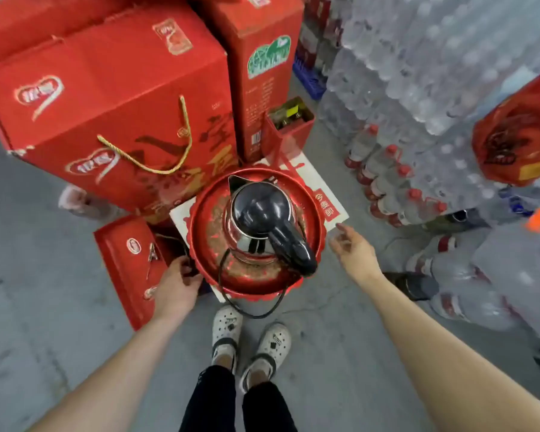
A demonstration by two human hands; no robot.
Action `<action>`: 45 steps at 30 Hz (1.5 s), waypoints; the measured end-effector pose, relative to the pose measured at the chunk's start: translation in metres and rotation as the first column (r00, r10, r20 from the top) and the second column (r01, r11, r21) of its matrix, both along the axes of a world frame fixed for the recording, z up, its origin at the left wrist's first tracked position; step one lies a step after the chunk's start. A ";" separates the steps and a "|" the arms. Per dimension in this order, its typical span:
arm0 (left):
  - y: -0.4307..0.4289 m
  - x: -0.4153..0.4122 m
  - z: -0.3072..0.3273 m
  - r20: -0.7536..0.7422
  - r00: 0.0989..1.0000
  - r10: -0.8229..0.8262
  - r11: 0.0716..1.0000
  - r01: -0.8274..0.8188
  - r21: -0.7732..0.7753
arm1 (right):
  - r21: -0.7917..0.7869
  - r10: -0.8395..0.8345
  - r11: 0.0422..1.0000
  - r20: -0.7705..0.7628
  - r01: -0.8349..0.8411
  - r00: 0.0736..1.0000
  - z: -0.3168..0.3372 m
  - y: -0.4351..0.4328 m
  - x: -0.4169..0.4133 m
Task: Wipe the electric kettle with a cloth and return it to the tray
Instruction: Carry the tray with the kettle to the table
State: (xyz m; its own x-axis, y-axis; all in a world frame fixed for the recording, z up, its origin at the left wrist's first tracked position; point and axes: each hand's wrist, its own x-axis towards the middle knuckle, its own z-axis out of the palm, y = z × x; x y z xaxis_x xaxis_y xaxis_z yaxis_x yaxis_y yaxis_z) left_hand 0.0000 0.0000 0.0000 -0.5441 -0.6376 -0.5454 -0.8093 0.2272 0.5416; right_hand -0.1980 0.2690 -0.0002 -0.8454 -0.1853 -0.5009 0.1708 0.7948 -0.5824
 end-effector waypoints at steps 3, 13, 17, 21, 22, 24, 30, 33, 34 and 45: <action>-0.007 -0.012 -0.034 -0.007 0.996 0.092 0.996 -0.091 0.008 | 0.055 0.093 0.995 -0.084 -0.088 0.992 -0.034 -0.017 -0.033; -0.020 -0.018 -0.092 -0.012 0.970 0.243 0.959 -0.238 0.157 | 0.124 0.217 0.969 -0.005 -0.215 0.976 -0.081 -0.065 -0.083; -0.026 -0.014 -0.094 -0.054 0.958 0.282 0.945 -0.268 0.189 | 0.052 0.114 0.992 0.037 -0.115 0.993 -0.082 -0.059 -0.073; -0.022 -0.002 -0.070 -0.088 0.958 0.274 0.946 -0.251 0.207 | -0.014 -0.001 1.000 0.093 0.003 0.996 -0.072 -0.039 -0.045; -0.019 0.001 -0.061 -0.102 0.961 0.257 0.950 -0.232 0.209 | -0.015 -0.015 1.000 0.092 0.016 0.996 -0.067 -0.032 -0.037; -0.012 0.007 -0.042 -0.119 0.966 0.231 0.956 -0.203 0.212 | -0.008 -0.055 0.998 0.100 0.056 0.994 -0.052 -0.015 -0.018; 0.010 0.040 0.019 -0.203 0.973 0.112 0.967 -0.060 0.248 | -0.055 -0.260 0.962 0.123 0.268 0.958 0.017 0.044 0.069; 0.017 0.059 0.041 -0.219 0.975 -0.040 0.966 0.094 0.241 | -0.088 -0.389 0.914 0.087 0.396 0.917 0.054 0.073 0.127; 0.019 0.064 0.048 -0.216 0.973 -0.076 0.959 0.130 0.250 | -0.094 -0.430 0.895 0.074 0.436 0.900 0.065 0.083 0.148; 0.102 0.123 0.126 -0.271 0.809 -0.522 0.743 0.587 0.322 | -0.136 -0.836 0.544 0.000 0.828 0.549 0.128 0.189 0.410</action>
